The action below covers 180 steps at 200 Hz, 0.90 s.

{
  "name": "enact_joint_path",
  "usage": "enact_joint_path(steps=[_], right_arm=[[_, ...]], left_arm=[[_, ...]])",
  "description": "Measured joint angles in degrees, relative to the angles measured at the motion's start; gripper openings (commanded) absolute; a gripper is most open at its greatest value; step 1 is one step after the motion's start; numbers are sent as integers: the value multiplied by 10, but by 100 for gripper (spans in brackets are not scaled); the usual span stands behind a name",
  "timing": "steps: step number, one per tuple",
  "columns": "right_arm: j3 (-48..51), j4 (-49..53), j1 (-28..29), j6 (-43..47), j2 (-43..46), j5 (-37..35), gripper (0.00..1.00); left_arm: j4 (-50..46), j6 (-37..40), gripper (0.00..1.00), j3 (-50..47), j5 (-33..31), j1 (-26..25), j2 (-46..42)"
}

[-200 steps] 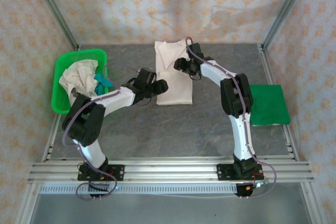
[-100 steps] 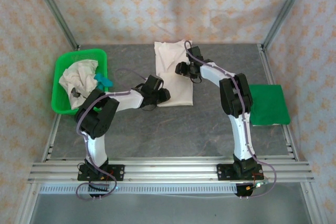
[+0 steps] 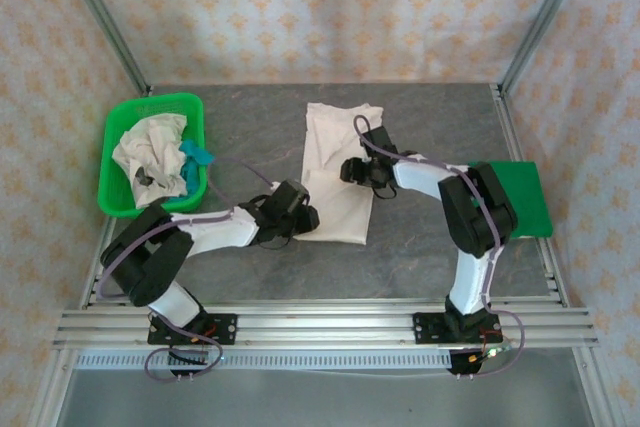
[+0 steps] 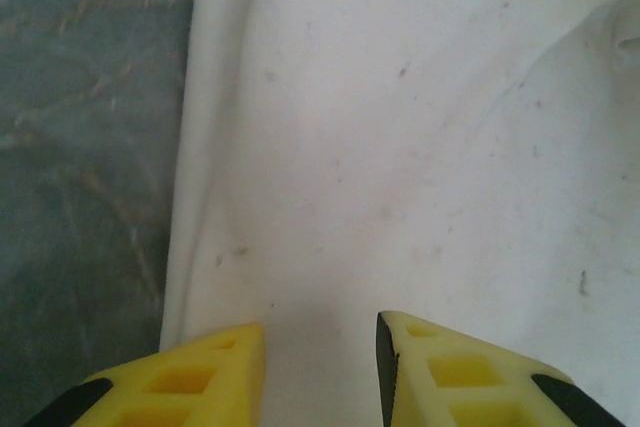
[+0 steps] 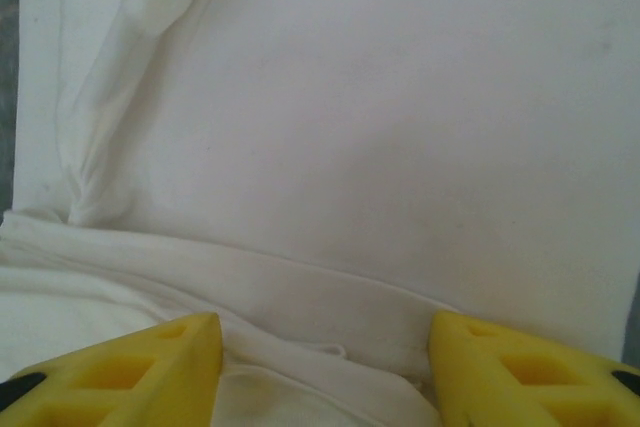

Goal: Fold and stack the t-shirts

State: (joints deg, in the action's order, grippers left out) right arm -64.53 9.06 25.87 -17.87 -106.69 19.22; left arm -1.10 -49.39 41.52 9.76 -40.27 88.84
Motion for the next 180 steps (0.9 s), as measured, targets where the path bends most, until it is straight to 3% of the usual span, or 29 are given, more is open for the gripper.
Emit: enact_joint_path(steps=[37, 54, 94, 136, 168, 180], right_arm=[[8, 25, 0, 39, 55, -28, 68], [10, 29, 2, 73, 97, -40, 78], [74, 18, 62, 241, 237, -67, 91], [126, 76, 176, 448, 301, -61, 89], [148, 101, 250, 523, 294, -50, 84], [148, 103, 272, 538, 277, -51, 76]], left_arm=[[-39, -3, 61, 0, -36, -5, -67], [-63, 11, 73, 17, -46, 5, -87], [-90, 46, 85, 32, -47, 104, -119], [-130, 75, 88, 32, -47, 192, -148], [-145, 79, 88, 32, -47, 220, -157], [-147, 79, 88, 30, -46, 225, -157]])
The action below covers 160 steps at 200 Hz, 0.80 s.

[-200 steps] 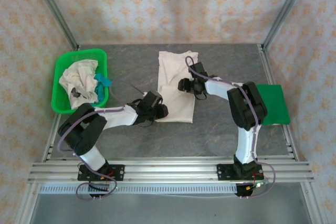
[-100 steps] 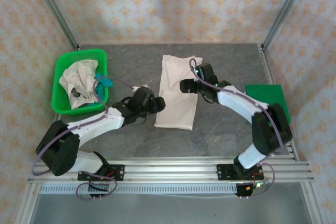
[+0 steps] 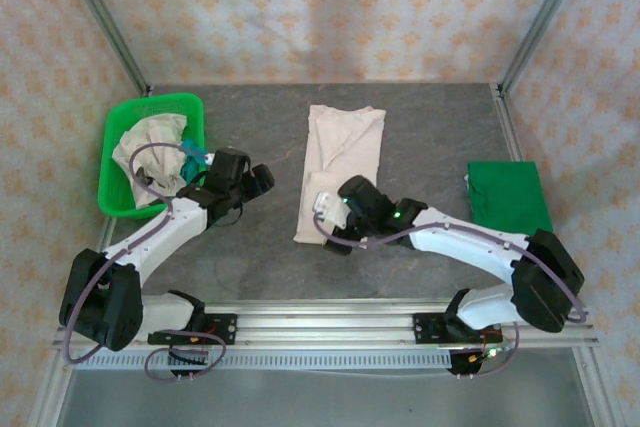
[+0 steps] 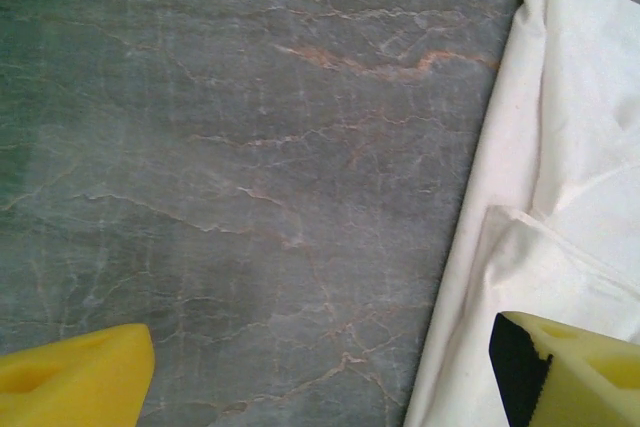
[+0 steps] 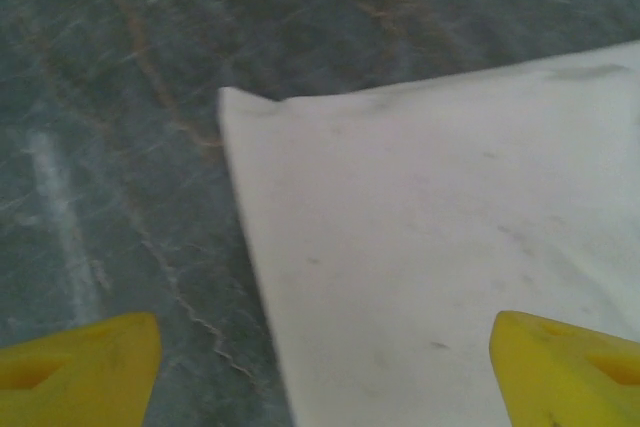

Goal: Fold and stack the t-shirts

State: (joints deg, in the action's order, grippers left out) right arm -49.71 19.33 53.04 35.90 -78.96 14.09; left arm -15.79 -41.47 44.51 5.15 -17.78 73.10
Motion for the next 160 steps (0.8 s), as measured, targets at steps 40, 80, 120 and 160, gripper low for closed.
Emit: enact_joint_path(steps=[40, 80, 120, 160], right_arm=[[0, -3, 17, 28, -71, -20, 67], [-8, -12, 19, 45, -125, -37, 59], [-22, -30, 19, 53, -162, -49, 53], [-30, -31, 22, 58, -180, -61, 34]], left_arm=[[-3, 0, 88, -8, 3, 3, 0], [-3, 0, 88, -11, 3, 3, 1], [-3, 0, 88, -12, 3, 3, 11], [-3, 0, 88, -15, 3, 3, 14]])
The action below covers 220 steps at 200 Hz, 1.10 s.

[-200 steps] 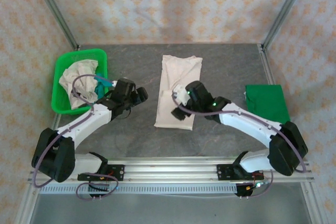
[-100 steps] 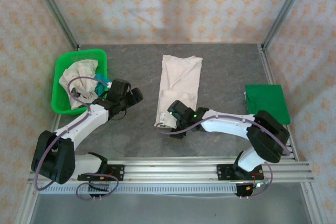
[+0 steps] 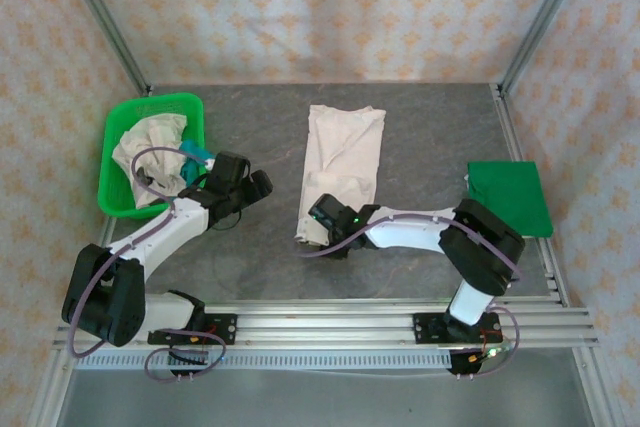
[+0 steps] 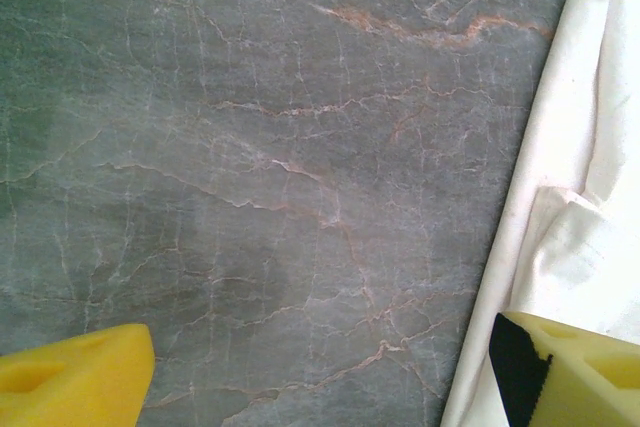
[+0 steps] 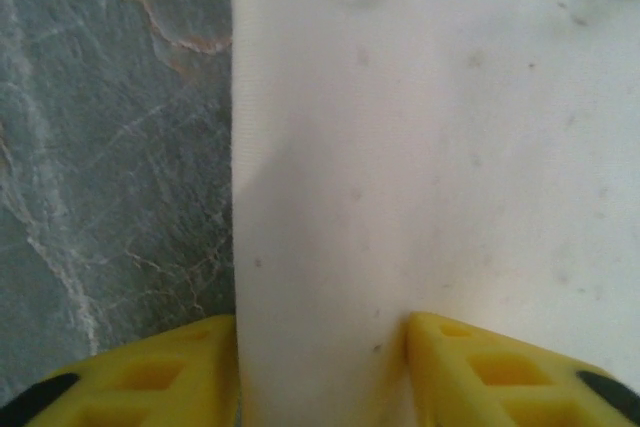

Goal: Fold and stack the t-shirts

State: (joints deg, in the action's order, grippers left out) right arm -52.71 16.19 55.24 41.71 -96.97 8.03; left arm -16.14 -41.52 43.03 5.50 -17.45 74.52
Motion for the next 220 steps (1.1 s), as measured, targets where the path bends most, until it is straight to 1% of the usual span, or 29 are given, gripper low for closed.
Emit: enact_joint_path(steps=[1, 18, 43, 77, 110, 144, 169, 198, 220], right_arm=[[0, 0, 0, 0, 0, 0, 32], [-2, -1, 2, 6, -3, -10, 18], [-4, -6, 1, 5, -6, -28, 0], [-3, -7, 1, 3, -2, -37, 0], [10, 23, 13, -1, 44, -36, 0], [19, 70, 61, -33, 107, -14, 0], [19, 111, 101, -64, 138, 4, 0], [19, 163, 119, -92, 173, 29, 0], [7, 205, 119, -102, 197, 44, 0]], left_arm=[[0, 0, 88, 0, 0, 0, 0], [0, 0, 88, 0, 0, 1, 0], [0, 0, 88, 0, 0, 3, 4], [0, 0, 88, 0, 3, 3, 9], [1, 0, 88, 0, 15, 4, 9], [11, -7, 89, 0, 44, 3, 16], [31, -18, 89, 0, 68, 1, 36], [49, -27, 85, 12, 85, -26, 74], [66, -37, 78, 26, 96, -52, 103]])
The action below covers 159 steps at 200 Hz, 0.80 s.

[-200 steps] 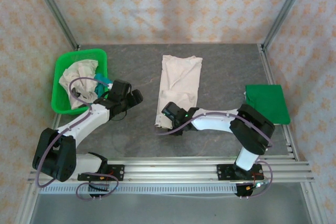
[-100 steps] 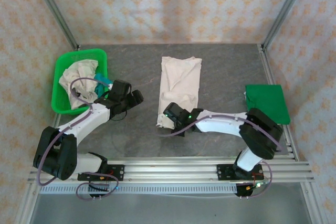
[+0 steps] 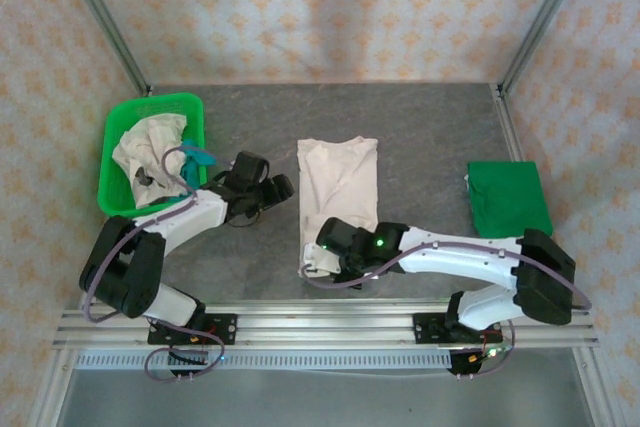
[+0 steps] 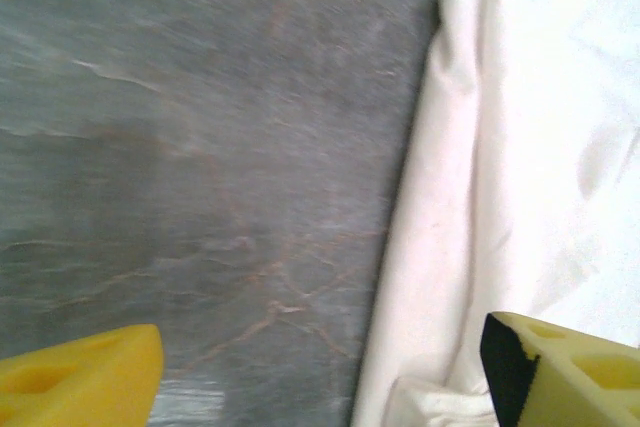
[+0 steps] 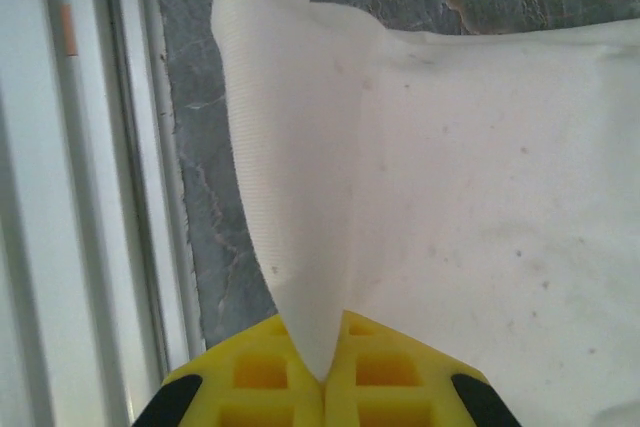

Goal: Fold and stack the t-shirts

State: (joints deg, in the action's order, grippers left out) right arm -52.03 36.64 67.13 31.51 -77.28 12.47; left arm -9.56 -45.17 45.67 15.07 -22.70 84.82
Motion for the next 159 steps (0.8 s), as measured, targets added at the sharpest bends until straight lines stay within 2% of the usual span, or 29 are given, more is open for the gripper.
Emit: enact_joint_path(steps=[53, 114, 132, 159], right_arm=[[-47, 53, -3, 14, 37, 3, 0], [-70, 80, -35, 45, 48, -11, 0], [-71, 84, -38, 50, 48, -13, 0], [-71, 84, -47, 59, 49, -18, 0]], left_arm=[[56, -24, 46, 32, 36, -36, 83], [90, -40, 8, 35, 57, -51, 129], [94, -40, 0, 40, 58, -51, 148], [105, -42, 0, 42, 59, -51, 161]])
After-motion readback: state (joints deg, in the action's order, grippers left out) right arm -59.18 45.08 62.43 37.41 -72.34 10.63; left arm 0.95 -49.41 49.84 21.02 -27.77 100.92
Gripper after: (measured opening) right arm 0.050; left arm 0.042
